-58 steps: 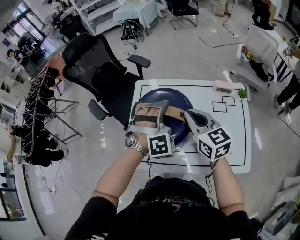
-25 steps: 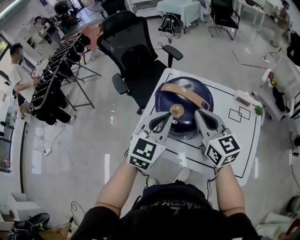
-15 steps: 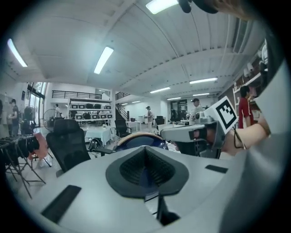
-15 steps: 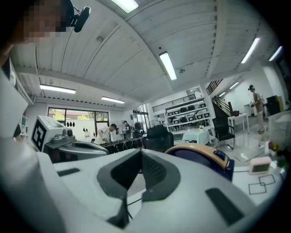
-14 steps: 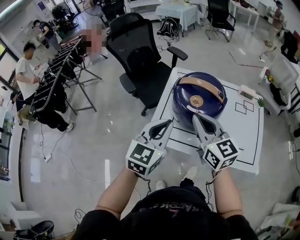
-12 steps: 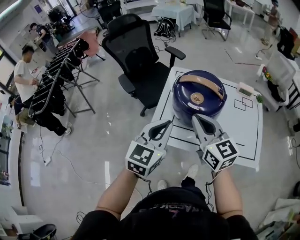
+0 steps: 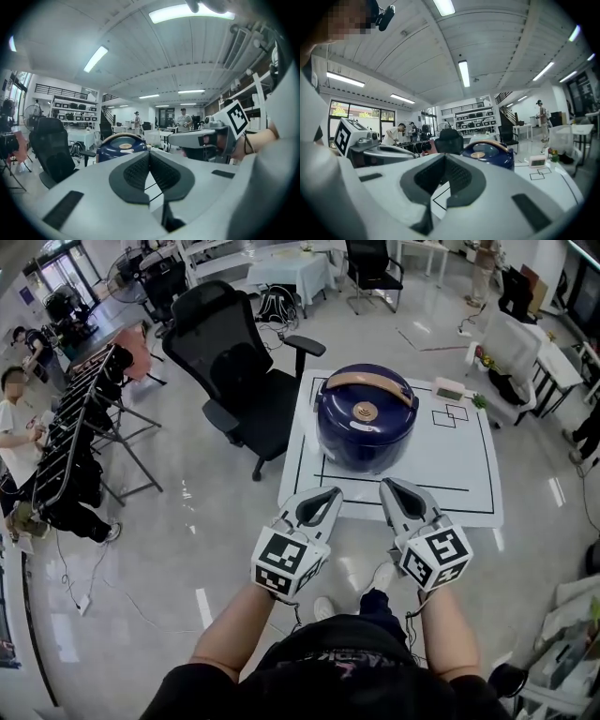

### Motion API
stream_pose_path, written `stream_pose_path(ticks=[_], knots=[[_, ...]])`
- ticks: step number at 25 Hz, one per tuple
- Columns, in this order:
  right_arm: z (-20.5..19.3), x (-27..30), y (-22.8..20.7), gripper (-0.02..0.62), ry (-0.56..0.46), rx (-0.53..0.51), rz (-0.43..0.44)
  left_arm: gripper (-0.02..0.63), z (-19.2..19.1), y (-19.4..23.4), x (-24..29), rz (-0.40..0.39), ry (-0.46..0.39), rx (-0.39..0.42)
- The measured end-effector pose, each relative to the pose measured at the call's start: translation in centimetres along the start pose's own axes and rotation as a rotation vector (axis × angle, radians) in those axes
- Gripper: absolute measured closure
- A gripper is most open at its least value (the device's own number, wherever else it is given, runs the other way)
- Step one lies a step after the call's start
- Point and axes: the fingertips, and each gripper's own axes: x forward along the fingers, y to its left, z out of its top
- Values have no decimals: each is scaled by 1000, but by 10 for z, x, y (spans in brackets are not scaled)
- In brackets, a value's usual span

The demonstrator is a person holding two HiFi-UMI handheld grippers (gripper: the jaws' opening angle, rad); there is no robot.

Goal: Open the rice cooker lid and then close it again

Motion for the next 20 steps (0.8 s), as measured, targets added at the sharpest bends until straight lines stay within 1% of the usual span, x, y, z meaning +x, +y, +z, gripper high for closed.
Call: stream_pose_path(ticks=[4,7,11,14,20], knots=[[7,-18,-3,594,-13,-12,-43,603,5,-18,1,-43,-15,15],[12,-30,-5,594,-20,-24,-60,603,13,-28,0,-55,-33,31],[19,-43,-9,594,-25,-40,-65,603,20,-37,3,-42,-53,28],[24,-52,-13,594,-31,-47,-62,603,22,-43,6,-30,-54,11],[24,-61,-24,594,-37,-40,-57,603,24,-53,14,-18,-47,19]])
